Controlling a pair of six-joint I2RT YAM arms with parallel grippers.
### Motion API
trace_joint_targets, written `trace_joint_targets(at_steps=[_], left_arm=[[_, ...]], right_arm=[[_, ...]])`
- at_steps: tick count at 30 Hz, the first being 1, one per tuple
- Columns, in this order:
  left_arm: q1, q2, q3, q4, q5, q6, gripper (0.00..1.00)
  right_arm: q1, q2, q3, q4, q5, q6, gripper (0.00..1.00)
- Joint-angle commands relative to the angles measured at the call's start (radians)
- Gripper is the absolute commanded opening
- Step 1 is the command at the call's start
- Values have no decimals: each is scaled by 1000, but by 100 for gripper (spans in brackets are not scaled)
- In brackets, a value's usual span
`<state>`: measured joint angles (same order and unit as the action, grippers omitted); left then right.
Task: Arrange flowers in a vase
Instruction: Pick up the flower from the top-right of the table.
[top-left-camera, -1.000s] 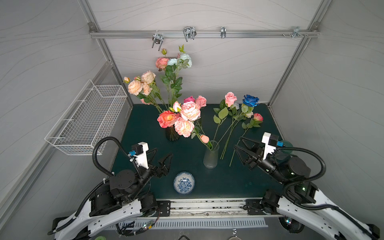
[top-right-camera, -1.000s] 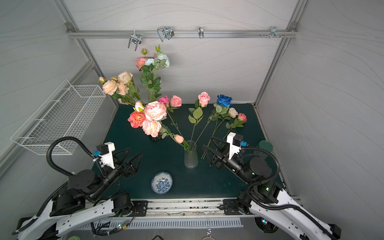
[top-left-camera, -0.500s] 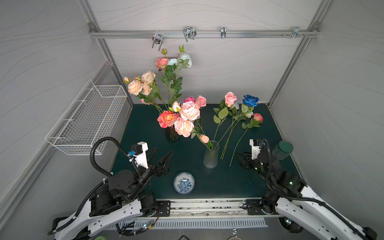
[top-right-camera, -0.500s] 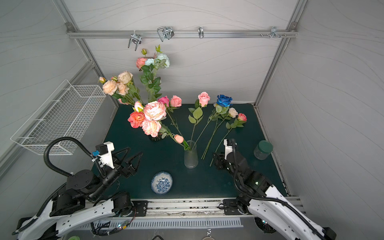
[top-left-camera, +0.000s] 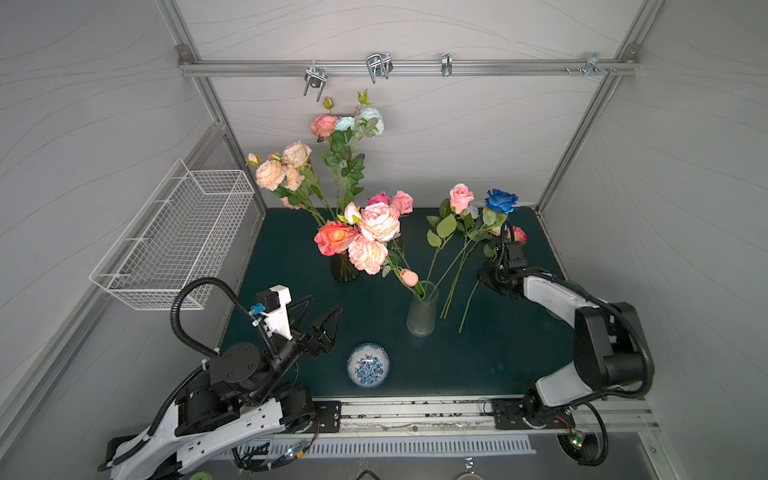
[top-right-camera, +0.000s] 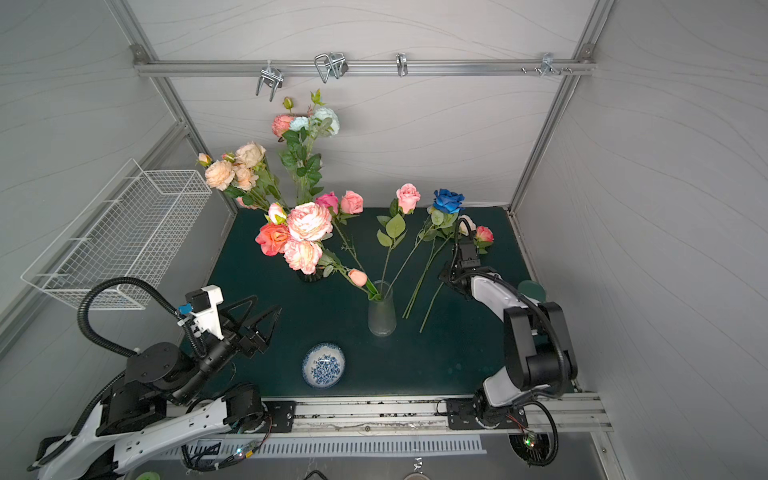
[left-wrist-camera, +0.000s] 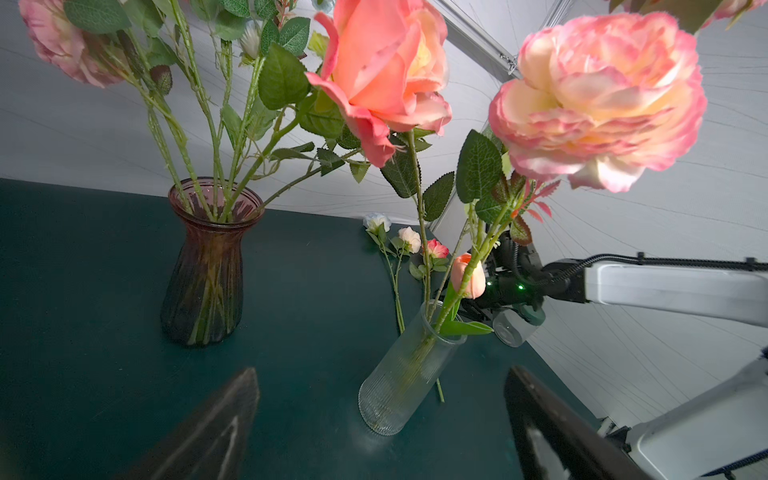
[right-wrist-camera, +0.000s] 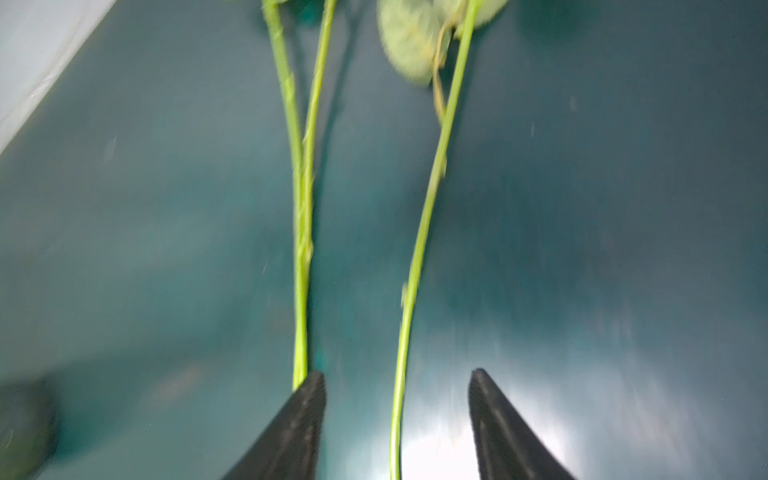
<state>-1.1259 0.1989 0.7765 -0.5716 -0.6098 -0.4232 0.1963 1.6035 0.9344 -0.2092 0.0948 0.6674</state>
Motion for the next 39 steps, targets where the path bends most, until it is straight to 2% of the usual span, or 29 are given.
trace_joint_targets(at_steps=[1,5,9,12,17,21,24,32,39], left_arm=[[0,-26,17,11,-2,-12,95],[0,-42,8,19,2,-12,94],[0,-43,13,12,1,-8,95],[0,-47,11,12,0,-8,95],[0,-52,10,19,-1,-3,95],[0,-52,13,16,-1,-2,95],[0,-52,12,16,4,-2,95],[0,-50,24,18,11,-2,94],[0,-40,69,-2,44,-7,94]], right_arm=[[-27,130,114,-46,76,7,61],[-42,297,290,-158,131,-7,63],[-44,404,412,-247,178,-29,63],[-44,462,485,-314,200,-62,59],[-46,496,518,-348,167,-83,36],[-55,490,505,-345,130,-93,12],[-60,441,454,-311,119,-101,0],[-73,168,177,-136,78,-70,0],[-63,-211,-108,-24,68,-59,0]])
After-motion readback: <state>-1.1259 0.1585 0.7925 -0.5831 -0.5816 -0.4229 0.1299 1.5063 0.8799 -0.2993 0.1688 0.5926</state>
